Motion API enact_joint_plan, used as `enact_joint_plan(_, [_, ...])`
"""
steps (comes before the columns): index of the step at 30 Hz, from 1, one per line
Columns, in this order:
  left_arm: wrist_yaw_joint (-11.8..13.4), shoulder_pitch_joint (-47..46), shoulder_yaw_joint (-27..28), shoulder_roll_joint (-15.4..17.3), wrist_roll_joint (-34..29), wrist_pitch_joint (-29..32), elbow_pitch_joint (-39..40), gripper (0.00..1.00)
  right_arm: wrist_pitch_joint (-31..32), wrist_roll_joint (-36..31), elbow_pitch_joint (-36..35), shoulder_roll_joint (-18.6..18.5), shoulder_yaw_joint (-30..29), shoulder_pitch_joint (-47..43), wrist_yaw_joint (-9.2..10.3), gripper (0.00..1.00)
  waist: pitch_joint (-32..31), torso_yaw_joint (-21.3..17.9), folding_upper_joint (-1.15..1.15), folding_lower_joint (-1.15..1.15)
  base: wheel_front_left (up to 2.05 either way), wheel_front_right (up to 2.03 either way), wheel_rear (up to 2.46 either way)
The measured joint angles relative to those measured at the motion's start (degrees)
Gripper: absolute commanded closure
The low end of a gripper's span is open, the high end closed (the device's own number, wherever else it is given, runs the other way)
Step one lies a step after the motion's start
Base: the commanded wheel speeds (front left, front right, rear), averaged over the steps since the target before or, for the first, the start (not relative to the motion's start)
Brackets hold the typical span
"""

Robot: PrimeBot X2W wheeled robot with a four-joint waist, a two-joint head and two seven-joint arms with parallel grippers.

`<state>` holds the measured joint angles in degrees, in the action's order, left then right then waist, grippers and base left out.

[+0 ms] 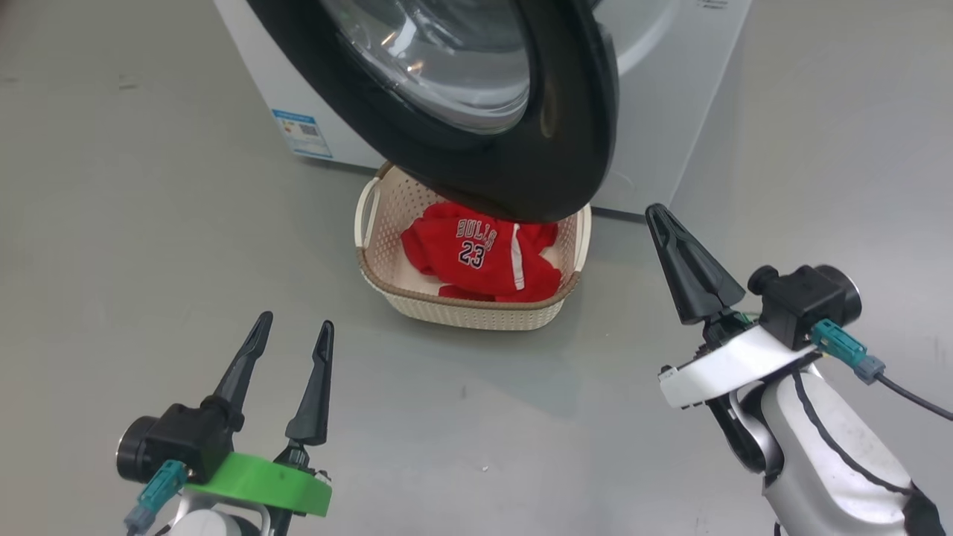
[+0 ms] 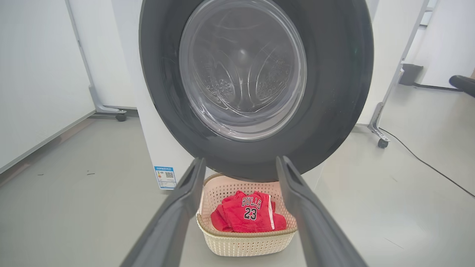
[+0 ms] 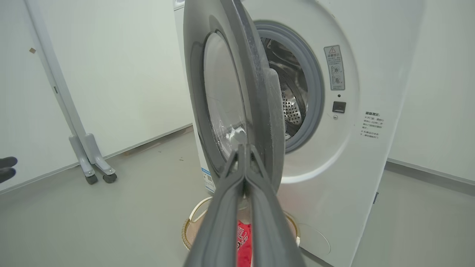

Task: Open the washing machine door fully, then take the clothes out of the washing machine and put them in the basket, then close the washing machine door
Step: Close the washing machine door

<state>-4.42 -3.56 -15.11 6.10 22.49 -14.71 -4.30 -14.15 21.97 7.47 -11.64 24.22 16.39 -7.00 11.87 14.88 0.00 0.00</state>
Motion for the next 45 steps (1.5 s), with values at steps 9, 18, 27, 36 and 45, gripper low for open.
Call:
enact_joint_plan(9, [-0.92, -2.02, -0.33, -1.71, -0.07, 0.0, 0.01, 0.0, 1.49, -0.42, 0.47, -3.05, 4.01, 6.49, 0.0, 1.0, 3.75, 3.67, 0.0, 0.0, 0.0, 0.0, 0.0])
enact_joint_plan(18, [-1.45, -4.52, -0.79, -3.18, -0.42, 0.0, 0.04, 0.0, 2.26, -0.32, 2.03, -5.73, 3.78, 12.29, 0.0, 1.0, 7.97, 7.4, 0.0, 0.0, 0.0, 0.0, 0.0])
enact_joint_plan(27, [-1.76, -5.92, -1.63, -3.39, -2.5, 0.0, -0.6, 0.0, 2.24, 0.81, 4.5, -7.9, 1.7, 16.29, 0.0, 1.0, 11.28, 10.45, 0.0, 0.0, 0.0, 0.0, 0.0])
enact_joint_plan(36, [-1.97, -7.08, -1.45, -3.72, -2.44, 0.0, -0.31, 0.0, 2.3, 2.14, 5.57, -9.53, -0.14, 20.7, -0.49, 1.0, 14.38, 11.41, 0.0, 0.0, 0.0, 0.0, 0.0])
enact_joint_plan(45, [-2.07, -7.94, -2.3, -4.16, -1.68, 0.0, 0.18, 0.0, 4.02, 2.01, 5.55, -13.91, -2.93, 27.72, -0.49, 1.0, 18.26, 12.01, 0.0, 0.0, 0.0, 0.0, 0.0])
